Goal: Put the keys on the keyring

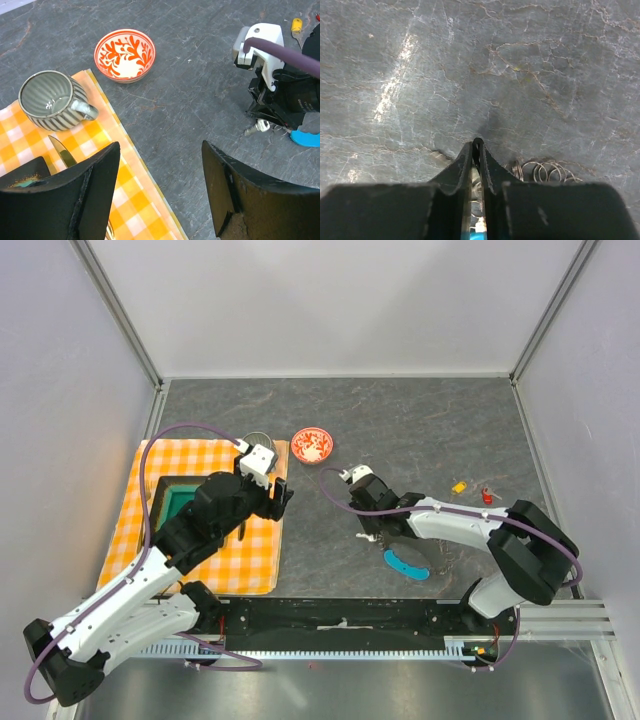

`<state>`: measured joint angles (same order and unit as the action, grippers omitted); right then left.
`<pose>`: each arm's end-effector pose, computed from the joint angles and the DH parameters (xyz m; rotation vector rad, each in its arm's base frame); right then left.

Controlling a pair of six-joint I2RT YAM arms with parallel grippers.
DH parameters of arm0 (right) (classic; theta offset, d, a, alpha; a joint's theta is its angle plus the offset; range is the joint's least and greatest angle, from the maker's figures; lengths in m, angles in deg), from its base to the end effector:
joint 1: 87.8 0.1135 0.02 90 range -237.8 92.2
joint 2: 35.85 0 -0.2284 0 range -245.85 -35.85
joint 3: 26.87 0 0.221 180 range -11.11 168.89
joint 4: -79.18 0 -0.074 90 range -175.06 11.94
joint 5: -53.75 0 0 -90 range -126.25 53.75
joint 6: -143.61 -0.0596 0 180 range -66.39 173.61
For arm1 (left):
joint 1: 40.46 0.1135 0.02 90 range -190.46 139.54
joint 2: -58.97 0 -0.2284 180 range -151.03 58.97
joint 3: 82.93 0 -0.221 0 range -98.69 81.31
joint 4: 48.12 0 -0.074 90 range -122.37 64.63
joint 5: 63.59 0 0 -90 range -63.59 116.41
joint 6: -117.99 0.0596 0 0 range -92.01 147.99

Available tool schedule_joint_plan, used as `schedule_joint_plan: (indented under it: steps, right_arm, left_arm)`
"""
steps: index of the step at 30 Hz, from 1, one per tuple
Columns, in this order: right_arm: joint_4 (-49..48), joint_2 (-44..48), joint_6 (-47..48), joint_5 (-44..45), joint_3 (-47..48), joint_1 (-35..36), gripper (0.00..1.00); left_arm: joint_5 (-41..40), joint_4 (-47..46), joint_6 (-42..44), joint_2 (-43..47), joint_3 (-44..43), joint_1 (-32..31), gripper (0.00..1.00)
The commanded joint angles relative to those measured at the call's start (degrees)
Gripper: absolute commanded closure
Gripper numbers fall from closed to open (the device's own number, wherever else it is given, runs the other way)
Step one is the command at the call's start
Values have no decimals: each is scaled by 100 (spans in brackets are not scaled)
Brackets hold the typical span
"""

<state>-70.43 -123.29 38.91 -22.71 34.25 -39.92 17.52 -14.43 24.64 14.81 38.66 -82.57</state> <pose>0.1983 0.1986 0.1334 -0.6346 2.4439 0.1358 0.1513 -0.1244 0.2828 0.5381 1.8482 -0.3876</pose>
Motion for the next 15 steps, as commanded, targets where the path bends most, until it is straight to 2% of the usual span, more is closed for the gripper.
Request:
schedule_joint_plan:
  steps: [1, 3, 15]
  right_arm:
    - [-163, 25, 46, -167, 131, 2, 93]
    - [-197, 113, 64, -387, 157, 55, 100]
    - [-1208, -89, 239, -1222, 227, 565, 100]
  left_arm:
    - [54, 0, 10, 66, -41, 36, 27]
    - [71, 0, 10, 74, -41, 45, 27]
    - [124, -9, 2, 83, -41, 89, 27]
